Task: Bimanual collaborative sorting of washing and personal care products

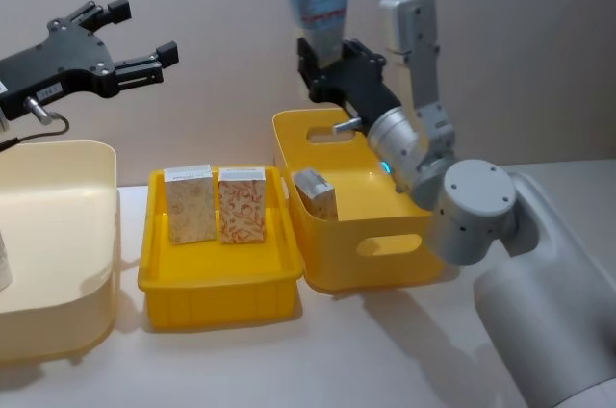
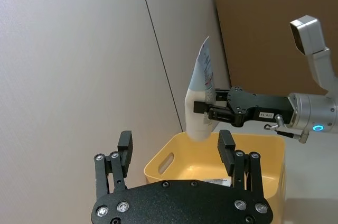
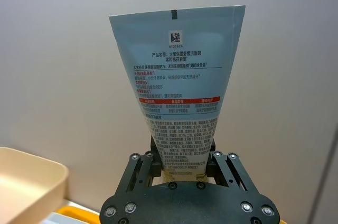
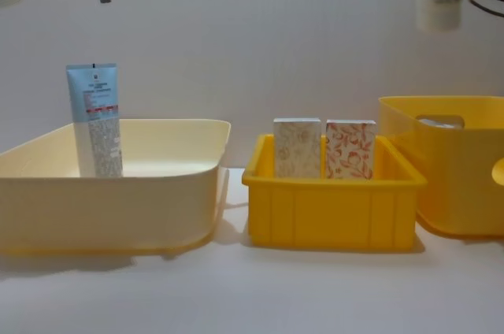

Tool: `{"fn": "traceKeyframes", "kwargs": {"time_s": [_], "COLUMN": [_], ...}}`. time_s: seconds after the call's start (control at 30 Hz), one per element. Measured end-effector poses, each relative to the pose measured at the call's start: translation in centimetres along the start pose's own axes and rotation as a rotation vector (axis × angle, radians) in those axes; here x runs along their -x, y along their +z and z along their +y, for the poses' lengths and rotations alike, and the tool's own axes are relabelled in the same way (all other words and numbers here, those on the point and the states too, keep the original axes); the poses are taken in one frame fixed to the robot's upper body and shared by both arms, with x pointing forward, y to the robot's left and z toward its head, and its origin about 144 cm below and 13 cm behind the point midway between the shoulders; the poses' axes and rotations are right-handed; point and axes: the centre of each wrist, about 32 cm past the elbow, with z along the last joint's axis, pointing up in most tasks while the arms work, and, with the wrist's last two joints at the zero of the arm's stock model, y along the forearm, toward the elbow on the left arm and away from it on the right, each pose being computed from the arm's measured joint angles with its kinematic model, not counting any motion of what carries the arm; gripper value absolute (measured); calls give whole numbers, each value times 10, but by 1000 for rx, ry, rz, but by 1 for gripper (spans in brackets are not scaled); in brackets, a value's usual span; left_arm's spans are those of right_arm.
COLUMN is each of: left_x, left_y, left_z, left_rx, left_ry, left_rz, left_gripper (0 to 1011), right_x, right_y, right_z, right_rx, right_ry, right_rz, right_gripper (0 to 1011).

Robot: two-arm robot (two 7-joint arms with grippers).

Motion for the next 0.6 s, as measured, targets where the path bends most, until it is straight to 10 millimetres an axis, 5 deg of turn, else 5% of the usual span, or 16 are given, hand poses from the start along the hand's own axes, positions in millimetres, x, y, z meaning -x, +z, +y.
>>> {"fn": "traceKeyframes", "kwargs": {"time_s": [0.6], "left_x": [0], "left_y": [0], "left_z": [0], "left_rx": [0], "left_ry": [0], "left_rz": [0], "left_gripper": [1003], "right_x": [-25], "right_y": [-18], "right_z": [-14], "right_rx": [186], "right_ry": [-224], "right_rz": [-2], "right_gripper": [429]}}
